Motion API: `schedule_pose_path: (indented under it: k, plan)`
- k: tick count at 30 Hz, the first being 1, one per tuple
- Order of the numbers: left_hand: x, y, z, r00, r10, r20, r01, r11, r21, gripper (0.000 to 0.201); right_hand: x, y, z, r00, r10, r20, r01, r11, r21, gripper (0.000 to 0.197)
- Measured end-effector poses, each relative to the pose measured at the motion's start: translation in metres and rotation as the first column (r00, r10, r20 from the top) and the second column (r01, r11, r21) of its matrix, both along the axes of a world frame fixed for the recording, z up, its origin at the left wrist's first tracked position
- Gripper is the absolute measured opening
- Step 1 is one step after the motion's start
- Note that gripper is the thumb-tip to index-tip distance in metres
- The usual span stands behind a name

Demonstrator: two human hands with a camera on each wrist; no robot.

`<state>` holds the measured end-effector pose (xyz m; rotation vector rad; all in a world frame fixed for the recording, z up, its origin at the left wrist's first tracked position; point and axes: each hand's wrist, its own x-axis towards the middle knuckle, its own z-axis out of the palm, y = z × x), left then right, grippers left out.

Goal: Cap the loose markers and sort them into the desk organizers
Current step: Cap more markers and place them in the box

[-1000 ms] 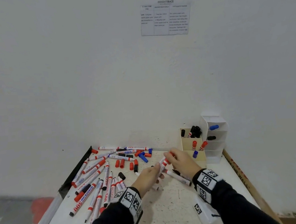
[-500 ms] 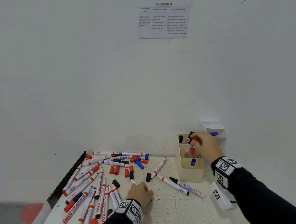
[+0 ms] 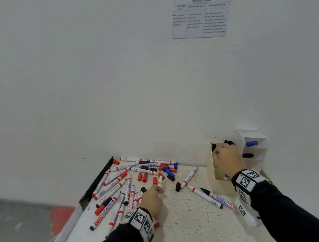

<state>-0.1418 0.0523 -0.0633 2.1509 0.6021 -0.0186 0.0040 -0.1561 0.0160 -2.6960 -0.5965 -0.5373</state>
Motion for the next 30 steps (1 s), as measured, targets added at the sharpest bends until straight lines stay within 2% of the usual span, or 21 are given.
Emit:
schedule_pose_path:
  k: [2,4,6,8,9,12,17,22,27,30]
  plan:
    - [-0.003,0.009,0.003,0.999,0.037,0.014,-0.036,0.999,-0.010,0.029,-0.007,0.024,0.003,0.988,0.126,-0.084,-0.115,0.985,0.129,0.021]
    - [-0.005,0.020,0.004,0.997,0.066,0.045,-0.065,0.997,-0.029,0.035,-0.011,0.051,0.000,0.937,0.223,-0.270,-0.187,0.970,0.152,0.022]
    - [-0.010,0.030,0.007,0.993,0.092,0.068,-0.088,0.994,-0.058,0.040,-0.016,0.076,-0.010,0.840,0.264,-0.474,-0.253,0.963,0.089,0.027]
    - [-0.013,0.040,0.010,0.991,0.115,0.072,-0.111,0.992,-0.068,0.041,-0.016,0.098,-0.026,0.748,0.222,-0.625,-0.305,0.952,-0.028,0.036]
    - [-0.014,0.045,0.011,0.990,0.119,0.070,-0.115,0.991,-0.067,0.040,-0.014,0.107,-0.036,0.726,0.189,-0.661,-0.333,0.938,-0.098,0.040]
    - [-0.016,0.060,0.011,0.990,0.120,0.075,-0.114,0.991,-0.074,0.039,-0.006,0.127,-0.064,0.729,0.101,-0.677,-0.349,0.905,-0.241,0.045]
    - [-0.012,0.071,0.008,0.992,0.106,0.074,-0.099,0.991,-0.091,0.034,0.007,0.143,-0.090,0.750,0.030,-0.660,-0.295,0.909,-0.294,0.044]
    - [-0.007,0.070,0.006,0.996,0.080,0.050,-0.075,0.992,-0.104,0.035,0.017,0.149,-0.093,0.800,0.014,-0.600,-0.217,0.939,-0.267,0.037]
    - [-0.004,0.064,0.005,0.996,0.067,0.067,-0.060,0.993,-0.098,0.036,0.016,0.145,-0.092,0.819,0.009,-0.573,-0.219,0.929,-0.299,0.031]
    - [-0.002,0.063,0.005,0.995,0.086,0.059,-0.080,0.992,-0.101,0.036,0.014,0.145,-0.091,0.854,0.003,-0.521,-0.184,0.937,-0.296,0.020]
